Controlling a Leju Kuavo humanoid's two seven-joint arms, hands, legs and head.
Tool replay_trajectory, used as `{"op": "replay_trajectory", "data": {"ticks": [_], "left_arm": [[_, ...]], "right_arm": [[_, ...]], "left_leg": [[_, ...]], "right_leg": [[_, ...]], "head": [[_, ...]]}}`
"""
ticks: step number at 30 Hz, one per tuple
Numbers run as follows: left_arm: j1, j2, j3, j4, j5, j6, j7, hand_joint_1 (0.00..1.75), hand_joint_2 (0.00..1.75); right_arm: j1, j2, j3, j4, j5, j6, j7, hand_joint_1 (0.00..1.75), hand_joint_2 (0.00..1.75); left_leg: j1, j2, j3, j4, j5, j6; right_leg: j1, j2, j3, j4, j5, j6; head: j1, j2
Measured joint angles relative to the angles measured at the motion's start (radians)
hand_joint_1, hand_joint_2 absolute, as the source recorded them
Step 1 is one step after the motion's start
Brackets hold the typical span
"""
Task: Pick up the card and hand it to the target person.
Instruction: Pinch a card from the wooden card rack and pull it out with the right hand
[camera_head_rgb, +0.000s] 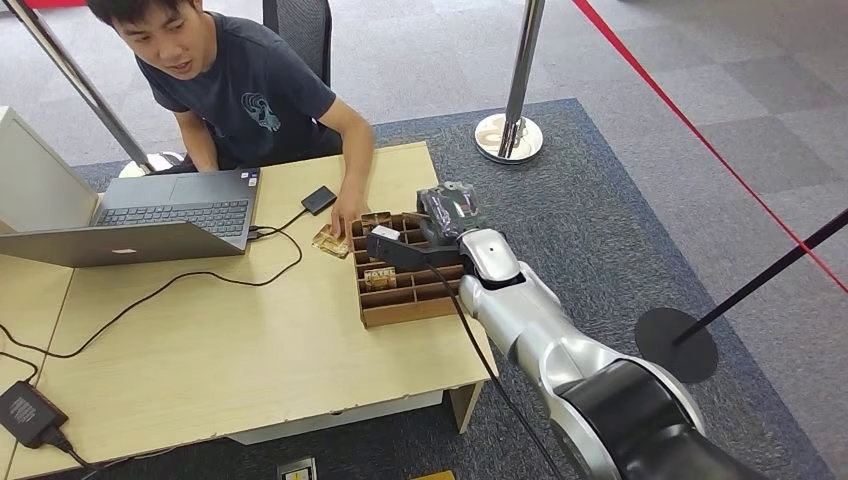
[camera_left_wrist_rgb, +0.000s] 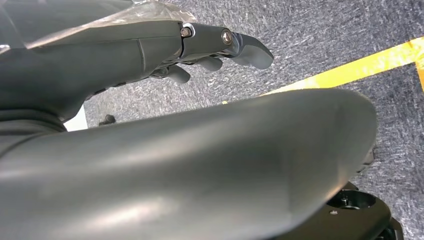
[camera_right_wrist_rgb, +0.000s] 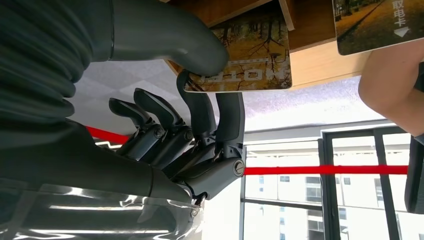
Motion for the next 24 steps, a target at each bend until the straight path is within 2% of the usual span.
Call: {"op": "replay_trajectory", "data": {"ticks": [16,24], "left_arm": [[0.000,0.000,0.000,0.000,0.010,-0.009,-0.004,0.00,0.00],[0.001,0.000,0.001,0.000,0.022,-0.003,-0.007,0.00,0.00]], "right_arm": [[0.028,0.000,0.001,-0.070,0.018,-0.023,-0.030,1.75,1.75],[0.056,-0.016,0.008,-0.153,0.019,-0.024,-0.035,1.75,1.75]], "left_leg": [[0.000,0.000,0.000,0.000,0.000,0.000],[0.000,0.000,0.000,0.000,0.000,0.000]], "right_leg": [[0.000,0.000,0.000,0.000,0.000,0.000],[0.000,0.000,0.000,0.000,0.000,0.000]], "head": [[0.000,0.000],[0.000,0.000]]}}
